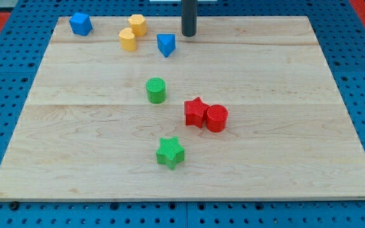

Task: Push the green circle to the top center of the board

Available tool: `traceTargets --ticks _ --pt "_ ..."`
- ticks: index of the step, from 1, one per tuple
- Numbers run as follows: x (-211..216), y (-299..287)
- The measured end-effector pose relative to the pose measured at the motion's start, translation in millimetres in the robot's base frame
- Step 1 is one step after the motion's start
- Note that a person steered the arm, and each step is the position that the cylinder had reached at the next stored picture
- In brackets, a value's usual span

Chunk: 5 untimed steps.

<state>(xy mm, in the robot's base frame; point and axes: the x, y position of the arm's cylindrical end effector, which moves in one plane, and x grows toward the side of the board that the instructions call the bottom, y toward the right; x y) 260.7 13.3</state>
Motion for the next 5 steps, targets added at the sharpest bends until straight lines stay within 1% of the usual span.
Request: traceTargets --ticks 1,2,3,4,5 --pt "19 -36" --pt "27 -73" --pt "45 -79" --pt "112 -96" --pt "164 -98"
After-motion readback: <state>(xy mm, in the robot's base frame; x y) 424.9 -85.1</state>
